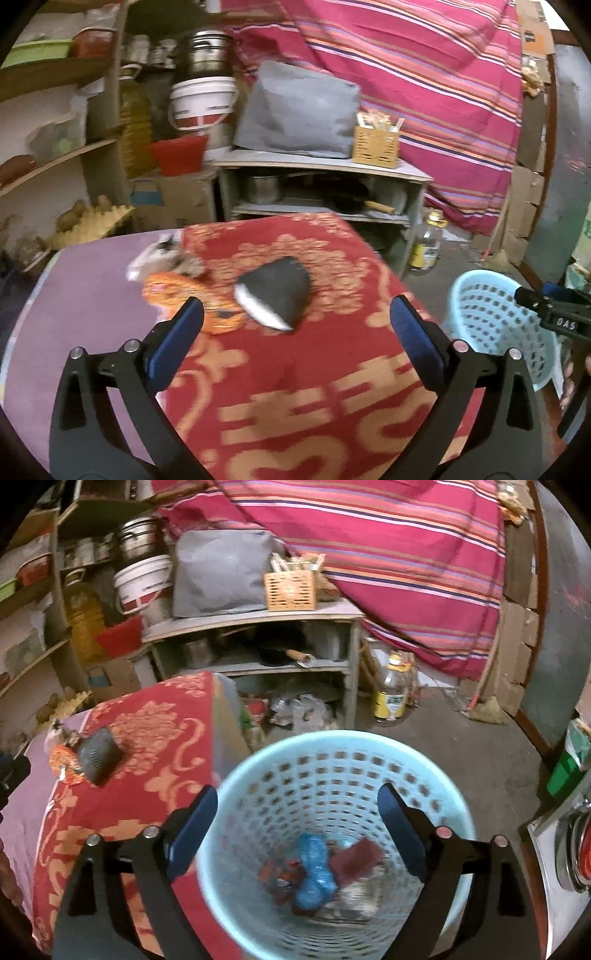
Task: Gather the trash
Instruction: 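Move both tools back over the table toward the remaining trash, then grasp the black ribbed cover with the right gripper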
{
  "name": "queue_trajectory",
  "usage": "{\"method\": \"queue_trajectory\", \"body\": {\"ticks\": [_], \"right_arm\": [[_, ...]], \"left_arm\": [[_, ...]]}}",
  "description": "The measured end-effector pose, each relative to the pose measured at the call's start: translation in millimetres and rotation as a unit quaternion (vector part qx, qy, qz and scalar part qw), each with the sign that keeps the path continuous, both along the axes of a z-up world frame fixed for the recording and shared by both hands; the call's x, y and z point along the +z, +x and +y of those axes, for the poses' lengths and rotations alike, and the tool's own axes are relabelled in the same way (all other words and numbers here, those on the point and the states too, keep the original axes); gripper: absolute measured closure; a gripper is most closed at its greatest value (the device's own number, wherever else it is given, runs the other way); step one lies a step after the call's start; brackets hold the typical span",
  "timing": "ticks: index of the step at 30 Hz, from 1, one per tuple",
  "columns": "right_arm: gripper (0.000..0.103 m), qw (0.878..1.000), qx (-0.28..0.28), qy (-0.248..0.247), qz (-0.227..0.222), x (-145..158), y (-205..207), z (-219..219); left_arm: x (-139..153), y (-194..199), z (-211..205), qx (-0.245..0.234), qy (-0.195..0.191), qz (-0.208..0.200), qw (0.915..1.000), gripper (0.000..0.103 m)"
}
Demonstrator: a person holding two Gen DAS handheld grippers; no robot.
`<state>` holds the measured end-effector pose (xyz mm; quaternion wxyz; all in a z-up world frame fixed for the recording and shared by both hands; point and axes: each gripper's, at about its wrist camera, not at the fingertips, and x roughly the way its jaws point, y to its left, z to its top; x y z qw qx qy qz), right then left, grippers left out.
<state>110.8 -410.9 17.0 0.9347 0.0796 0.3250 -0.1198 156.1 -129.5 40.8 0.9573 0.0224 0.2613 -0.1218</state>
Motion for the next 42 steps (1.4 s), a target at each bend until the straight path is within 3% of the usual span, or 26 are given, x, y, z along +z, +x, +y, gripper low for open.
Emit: {"method": "queue_trajectory", "body": {"ticks": [8, 19, 32, 42], "right_arm": [[0.016, 0.998, 0.062, -0.019, 0.013, -6.6, 31.6, 79.4], [0.016, 0.992, 0.122, -0.030, 0.032, -22.3, 63.3, 151.4], [0.016, 0.993, 0.116, -0.006, 0.037, -28.4, 86.8, 165.5], [0.008, 0.989, 0.125, -0.048, 0.056, -40.3, 102.0, 184.4]], "left_arm": [[-4.8, 7.4, 77.9, 0.061, 0.003, 0.007, 0.9981, 0.006], [-21.3, 16.5, 143.4, 0.113, 0.012, 0.020, 0.9934, 0.006], [-40.9, 39.7, 186.9, 0.148, 0.011, 0.041, 0.9880, 0.006], [-50.6, 58.6, 209.4, 0.169, -0.001, 0.055, 0.9840, 0.006]]}}
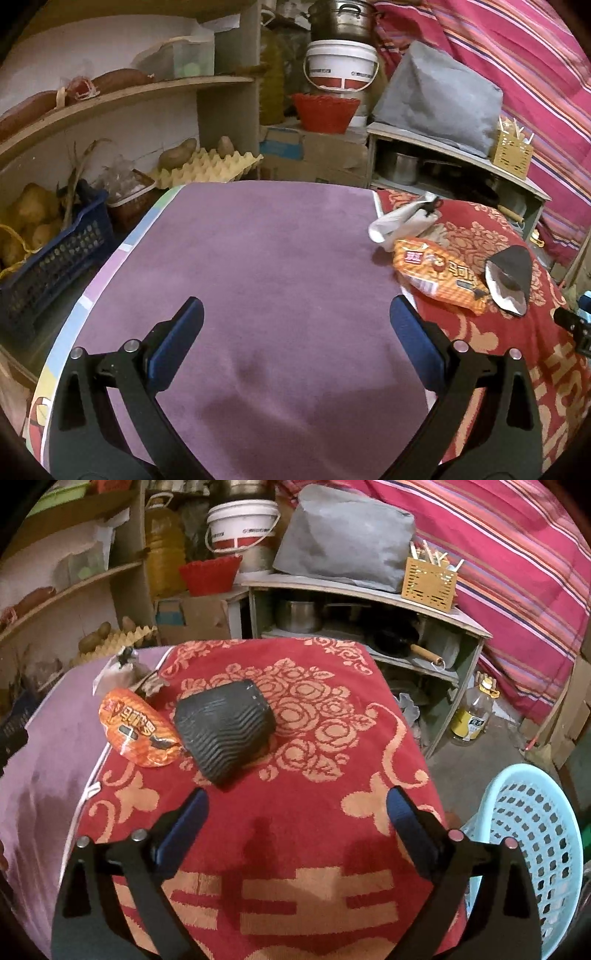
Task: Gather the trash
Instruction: 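Grasp the black ribbed cover with the right gripper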
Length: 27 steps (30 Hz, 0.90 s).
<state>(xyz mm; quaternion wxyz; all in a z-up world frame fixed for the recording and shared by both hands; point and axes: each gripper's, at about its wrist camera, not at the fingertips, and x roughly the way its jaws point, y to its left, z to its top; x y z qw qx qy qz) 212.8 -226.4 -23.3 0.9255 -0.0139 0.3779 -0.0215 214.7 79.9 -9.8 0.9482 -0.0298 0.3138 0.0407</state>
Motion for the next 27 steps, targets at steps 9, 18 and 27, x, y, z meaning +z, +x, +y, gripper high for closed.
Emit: {"method": "queue_trajectory", "body": {"ticks": [9, 18, 27], "right_arm": [[0.008, 1.000, 0.020, -0.018, 0.009, -8.0, 31.7, 26.1], [0.005, 0.998, 0.039, -0.050, 0.013, -6.4, 56.8, 43.0], [0.007, 0.994, 0.094, -0.043, 0.031, -16.5, 74.7, 39.7]], "left_arm": [[-4.6, 22.3, -10.1, -0.015, -0.037, 0.015, 0.9991, 0.006], [-0.3, 37.0, -38.4, -0.055, -0.015, 0.012, 0.9983, 0.006], [-4.8, 45.5, -44.3, -0.068, -0.010, 0.029, 0.9972, 0.006]]}}
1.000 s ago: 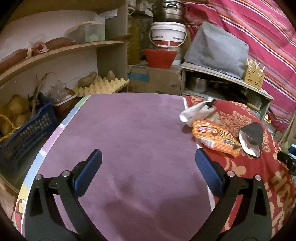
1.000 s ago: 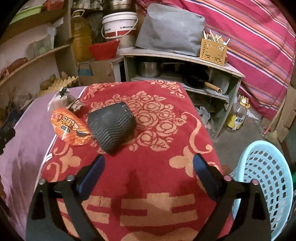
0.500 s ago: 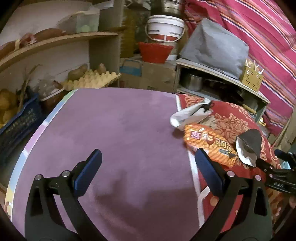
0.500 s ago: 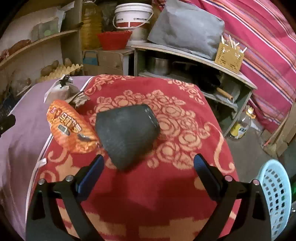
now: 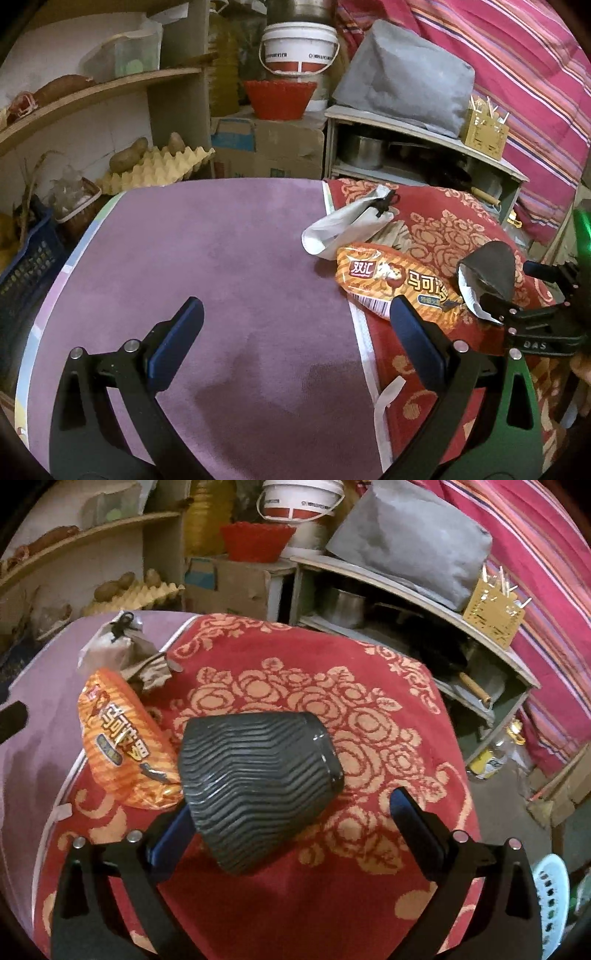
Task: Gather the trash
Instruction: 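Grasp the black ribbed cover with the right gripper, then grasp the orange snack bag with the left gripper and lift it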
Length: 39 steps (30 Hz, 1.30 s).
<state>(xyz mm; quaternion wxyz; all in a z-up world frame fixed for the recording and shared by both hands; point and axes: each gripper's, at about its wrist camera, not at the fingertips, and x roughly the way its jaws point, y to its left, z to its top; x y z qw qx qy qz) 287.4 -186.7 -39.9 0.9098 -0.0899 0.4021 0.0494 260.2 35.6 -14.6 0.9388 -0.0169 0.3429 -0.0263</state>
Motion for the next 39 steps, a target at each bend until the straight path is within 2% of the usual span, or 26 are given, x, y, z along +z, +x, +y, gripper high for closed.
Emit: {"method": "queue_trajectory", "body": {"ticks": [1, 2, 3, 5, 7, 9, 12, 14, 21, 23, 27, 29, 32, 39], "right_arm": [[0.008, 1.000, 0.006, -0.003, -0.001, 0.5, -1.1, 1.2], [0.015, 1.000, 0.011, -0.007, -0.004, 1.2, -2.2, 2.5], [0.028, 1.000, 0.014, -0.009, -0.003, 0.9, -2.6, 3.5], [0.044, 1.000, 0.019, 0.002, 0.005, -0.3, -3.3, 1.9], [0.046, 1.000, 0.017, 0.009, 0.004, -0.3, -4.8, -1.9], [0.060, 1.000, 0.014, 0.014, 0.000, 2.3, -9.1, -6.9], [0.075, 1.000, -0.003, 0.023, -0.008, 9.8, -16.0, -22.4], [0.080, 0.999, -0.012, 0.028, -0.012, 13.5, -19.8, -33.2], [0.084, 0.998, -0.038, 0.041, -0.012, 13.7, -29.0, -70.3], [0.084, 0.998, -0.043, 0.044, -0.013, 13.2, -30.4, -76.9], [0.084, 0.998, -0.042, 0.040, -0.016, 13.3, -32.8, -79.1], [0.084, 0.998, -0.041, 0.037, -0.017, 13.8, -32.7, -77.8], [0.084, 0.998, -0.041, 0.041, -0.020, 15.6, -32.4, -76.3], [0.084, 0.998, -0.032, 0.045, -0.030, 22.6, -37.1, -67.6]], "left_arm": [[-0.4, 1.0, 0.3, 0.001, -0.003, 0.003, 1.0000, 0.006], [-0.2, 2.7, 0.5, 0.002, -0.008, 0.007, 0.9999, 0.006], [0.5, 4.1, 1.2, 0.002, -0.012, 0.010, 0.9999, 0.006], [2.7, 4.8, -0.8, 0.001, -0.017, 0.013, 0.9998, 0.006], [4.0, 3.4, -5.7, -0.001, -0.009, 0.011, 0.9999, 0.006], [3.7, 4.2, -13.3, -0.001, 0.002, 0.014, 0.9999, 0.006], [2.8, 8.4, -22.4, -0.006, -0.006, 0.025, 0.9996, 0.006], [2.4, 11.7, -32.8, -0.017, -0.020, 0.031, 0.9992, 0.006], [-11.9, 24.1, -71.3, -0.034, -0.010, 0.039, 0.9986, 0.008], [-19.8, 29.8, -78.3, -0.042, -0.011, 0.053, 0.9976, 0.025], [-30.2, 36.0, -83.2, -0.056, -0.016, 0.073, 0.9956, 0.045], [-32.8, 37.0, -84.4, -0.069, -0.022, 0.081, 0.9941, 0.069], [-29.8, 32.8, -85.2, -0.078, -0.024, 0.073, 0.9941, 0.078], [-14.0, 18.3, -82.1, -0.080, -0.028, 0.057, 0.9947, 0.090]]}}
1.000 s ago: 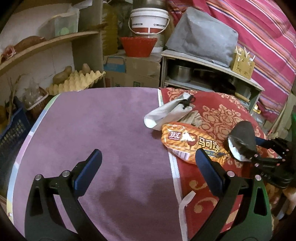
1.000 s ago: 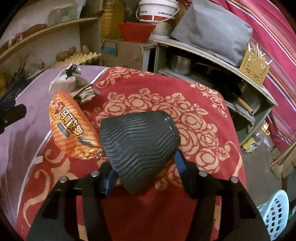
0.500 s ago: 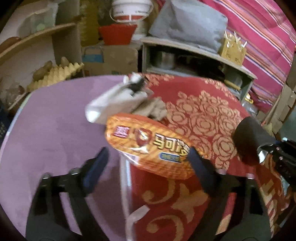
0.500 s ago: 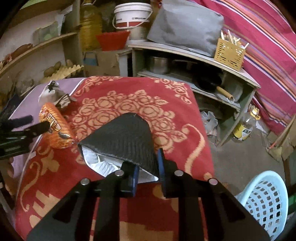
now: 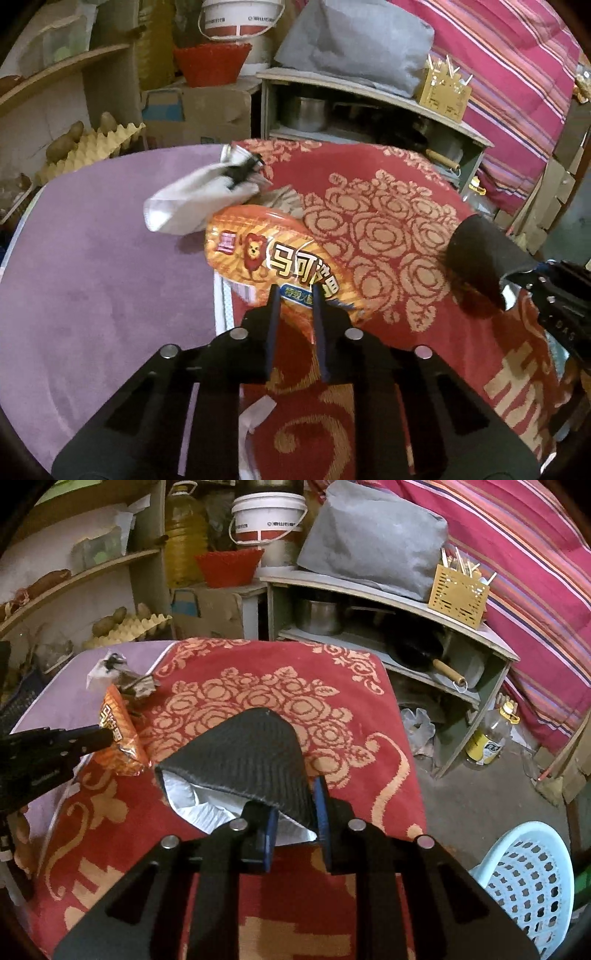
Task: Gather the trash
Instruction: 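Grasp the orange snack bag with the left gripper and lift it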
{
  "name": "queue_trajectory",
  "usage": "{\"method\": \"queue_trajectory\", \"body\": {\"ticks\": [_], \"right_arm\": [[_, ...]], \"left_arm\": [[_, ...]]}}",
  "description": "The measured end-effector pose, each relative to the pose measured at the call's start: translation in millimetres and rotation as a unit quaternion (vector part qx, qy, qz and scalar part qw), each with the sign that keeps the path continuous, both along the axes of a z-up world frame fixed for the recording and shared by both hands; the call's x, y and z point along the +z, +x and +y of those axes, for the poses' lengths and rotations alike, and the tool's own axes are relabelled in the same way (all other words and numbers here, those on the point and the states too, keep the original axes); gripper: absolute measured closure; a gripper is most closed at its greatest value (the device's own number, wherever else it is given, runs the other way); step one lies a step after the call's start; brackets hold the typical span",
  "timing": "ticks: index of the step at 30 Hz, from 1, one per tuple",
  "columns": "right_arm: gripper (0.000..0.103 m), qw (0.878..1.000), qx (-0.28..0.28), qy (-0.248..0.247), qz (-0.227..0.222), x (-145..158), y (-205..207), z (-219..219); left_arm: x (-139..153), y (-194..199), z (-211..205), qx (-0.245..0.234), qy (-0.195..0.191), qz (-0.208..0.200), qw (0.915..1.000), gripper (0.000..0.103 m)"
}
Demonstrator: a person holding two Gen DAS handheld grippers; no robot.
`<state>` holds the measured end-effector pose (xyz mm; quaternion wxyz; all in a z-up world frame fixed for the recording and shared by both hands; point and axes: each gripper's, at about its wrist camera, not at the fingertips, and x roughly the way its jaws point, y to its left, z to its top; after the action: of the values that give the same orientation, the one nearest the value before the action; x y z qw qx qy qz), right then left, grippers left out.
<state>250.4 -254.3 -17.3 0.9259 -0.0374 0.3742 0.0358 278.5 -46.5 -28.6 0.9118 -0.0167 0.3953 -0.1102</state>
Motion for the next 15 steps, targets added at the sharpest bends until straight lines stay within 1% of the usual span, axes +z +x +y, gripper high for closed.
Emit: {"method": "queue_trajectory", "body": {"ticks": [2, 4, 9, 15], "right_arm": [[0.084, 1.000, 0.002, 0.000, -0.007, 4.5, -3.3, 2.3], [0.084, 1.000, 0.003, 0.000, -0.015, 10.5, -8.5, 3.4], [0.084, 0.999, -0.005, 0.004, -0.036, 26.7, -26.5, -4.6], [0.085, 0.998, -0.018, 0.003, -0.054, 41.2, -54.7, -21.1]], "left_arm": [[9.4, -5.6, 1.4, 0.001, -0.003, -0.008, 1.0000, 0.095], [18.4, -12.3, 1.0, 0.001, -0.003, -0.017, 0.9998, 0.096], [39.0, -33.0, -6.9, -0.011, 0.008, -0.045, 0.9989, 0.097], [58.8, -59.2, -10.7, -0.026, -0.001, -0.067, 0.9975, 0.098]]}}
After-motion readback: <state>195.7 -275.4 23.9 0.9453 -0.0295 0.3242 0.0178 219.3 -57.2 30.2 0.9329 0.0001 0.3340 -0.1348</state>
